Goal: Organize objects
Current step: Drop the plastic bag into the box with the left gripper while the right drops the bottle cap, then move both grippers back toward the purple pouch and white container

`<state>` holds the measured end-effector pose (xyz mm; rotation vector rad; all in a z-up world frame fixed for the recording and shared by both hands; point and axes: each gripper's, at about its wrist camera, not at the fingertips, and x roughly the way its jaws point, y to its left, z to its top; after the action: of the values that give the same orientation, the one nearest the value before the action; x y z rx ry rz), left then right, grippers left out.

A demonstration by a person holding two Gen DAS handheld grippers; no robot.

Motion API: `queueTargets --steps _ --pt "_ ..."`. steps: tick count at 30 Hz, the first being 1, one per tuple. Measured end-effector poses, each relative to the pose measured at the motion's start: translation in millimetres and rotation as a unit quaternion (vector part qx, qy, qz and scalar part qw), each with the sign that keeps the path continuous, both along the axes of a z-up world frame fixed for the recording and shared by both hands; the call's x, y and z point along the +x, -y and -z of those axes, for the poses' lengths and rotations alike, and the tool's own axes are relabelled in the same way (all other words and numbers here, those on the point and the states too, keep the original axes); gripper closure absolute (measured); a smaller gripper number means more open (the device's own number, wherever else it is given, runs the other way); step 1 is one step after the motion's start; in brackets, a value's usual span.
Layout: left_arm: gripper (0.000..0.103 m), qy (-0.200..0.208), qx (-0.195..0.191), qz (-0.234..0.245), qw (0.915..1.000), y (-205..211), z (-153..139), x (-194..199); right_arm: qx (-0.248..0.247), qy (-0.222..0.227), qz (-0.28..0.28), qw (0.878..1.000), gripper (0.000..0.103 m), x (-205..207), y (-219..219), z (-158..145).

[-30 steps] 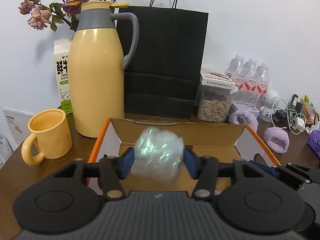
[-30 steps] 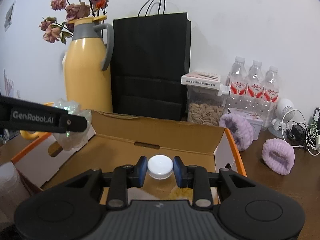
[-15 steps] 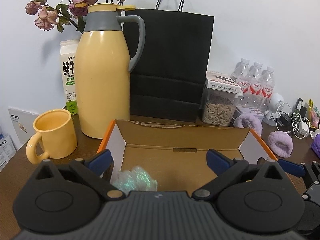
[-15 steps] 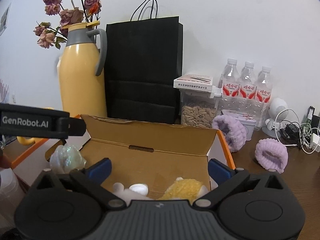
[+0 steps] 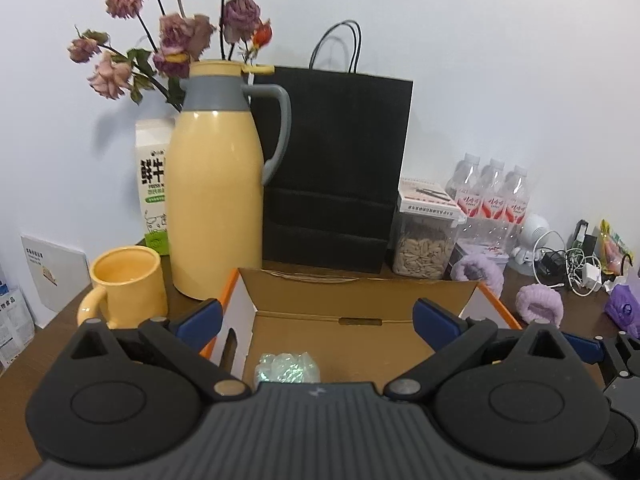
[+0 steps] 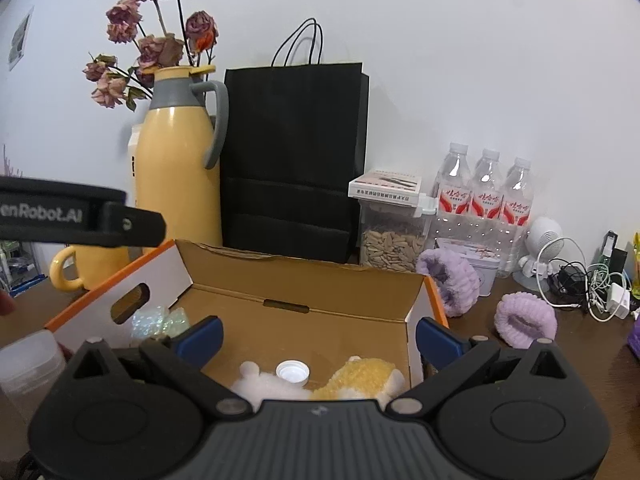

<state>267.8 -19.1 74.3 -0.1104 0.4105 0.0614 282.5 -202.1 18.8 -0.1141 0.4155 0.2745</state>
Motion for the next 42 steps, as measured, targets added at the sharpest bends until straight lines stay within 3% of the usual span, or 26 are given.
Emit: queueTargets --steps 8,17,34,42 --pt "0.0 0.012 -0.004 -0.013 0.9998 -20 -1 -57 -0.001 0.018 -0.003 1.0 0.0 -42 12 -10" --pt "0.0 -0.015 0.001 -0.049 0.9987 -53 15 -112 -0.001 0.006 -0.014 1.0 0.0 -99 22 -2" --pt "0.0 -0.058 0.009 -0.048 0.9971 -65 48 -176 0.013 -0.034 -0.029 0.999 0.0 -177 34 23" --pt "0.0 -0.069 0.006 -0.038 0.9969 -64 57 -189 -0.004 -0.07 -0.08 0.994 0.0 -190 16 43"
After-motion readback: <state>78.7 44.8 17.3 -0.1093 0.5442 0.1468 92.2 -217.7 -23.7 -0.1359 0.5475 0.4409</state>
